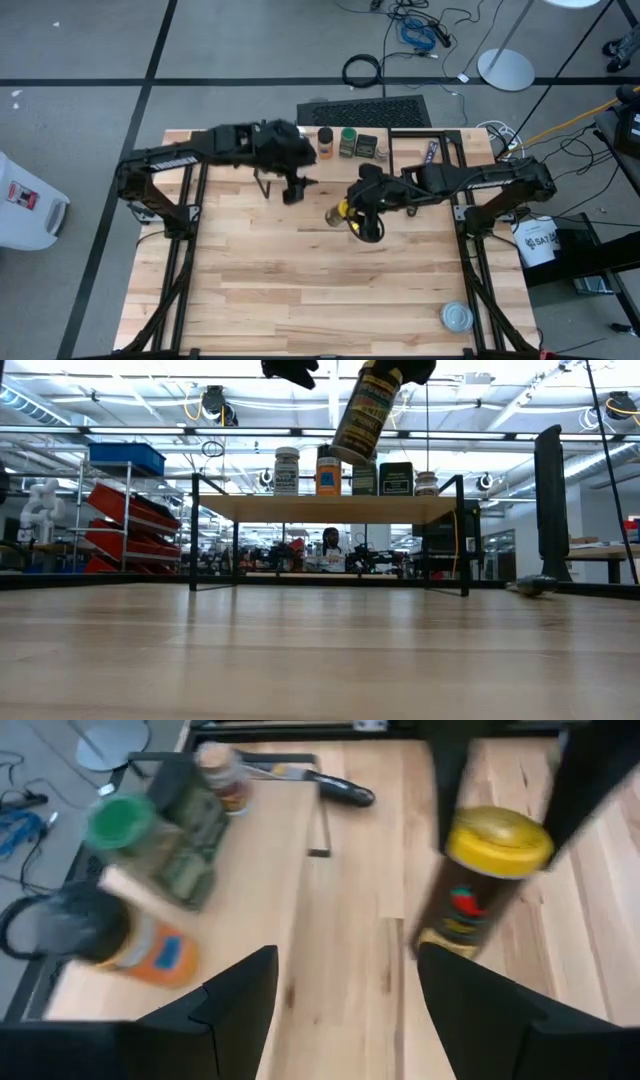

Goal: Shelf spices
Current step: Put the yellow seasoning bottle on the shelf

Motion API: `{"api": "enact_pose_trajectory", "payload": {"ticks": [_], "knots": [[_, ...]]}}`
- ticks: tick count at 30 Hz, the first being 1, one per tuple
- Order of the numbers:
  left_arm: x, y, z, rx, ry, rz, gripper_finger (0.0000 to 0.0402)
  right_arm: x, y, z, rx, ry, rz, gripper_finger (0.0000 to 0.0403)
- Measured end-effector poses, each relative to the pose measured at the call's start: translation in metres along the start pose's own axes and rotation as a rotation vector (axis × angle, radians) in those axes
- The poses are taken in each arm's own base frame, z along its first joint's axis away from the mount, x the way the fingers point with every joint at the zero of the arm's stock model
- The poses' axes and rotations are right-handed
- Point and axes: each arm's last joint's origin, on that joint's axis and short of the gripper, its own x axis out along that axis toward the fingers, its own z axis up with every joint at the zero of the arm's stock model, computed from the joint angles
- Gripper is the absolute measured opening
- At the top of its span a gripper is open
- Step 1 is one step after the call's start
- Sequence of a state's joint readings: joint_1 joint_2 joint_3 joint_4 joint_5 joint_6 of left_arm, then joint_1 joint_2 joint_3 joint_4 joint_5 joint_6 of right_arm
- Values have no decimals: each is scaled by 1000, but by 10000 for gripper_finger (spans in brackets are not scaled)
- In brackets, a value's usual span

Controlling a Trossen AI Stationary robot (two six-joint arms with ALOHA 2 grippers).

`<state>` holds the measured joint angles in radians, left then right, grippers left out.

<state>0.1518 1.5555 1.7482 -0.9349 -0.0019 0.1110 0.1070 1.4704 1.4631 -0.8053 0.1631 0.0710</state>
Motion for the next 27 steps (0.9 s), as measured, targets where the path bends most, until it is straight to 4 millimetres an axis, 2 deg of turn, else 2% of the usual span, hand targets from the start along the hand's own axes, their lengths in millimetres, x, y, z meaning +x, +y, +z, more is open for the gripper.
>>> {"api": "enact_pose_trajectory", "payload": {"ticks": [6,12,21,27], "knots": [[31,-37,-10,73,-41,21,250,0,-2,2,-18,-19,-2,217],[46,-62,-17,101,-95,54,250,0,-2,3,-33,-24,-1,217],[44,-79,-17,93,-106,12,250,0,-2,3,-36,-25,-1,217],[58,-83,-20,76,-70,2,250,0,-2,3,-39,-29,-1,217]]}}
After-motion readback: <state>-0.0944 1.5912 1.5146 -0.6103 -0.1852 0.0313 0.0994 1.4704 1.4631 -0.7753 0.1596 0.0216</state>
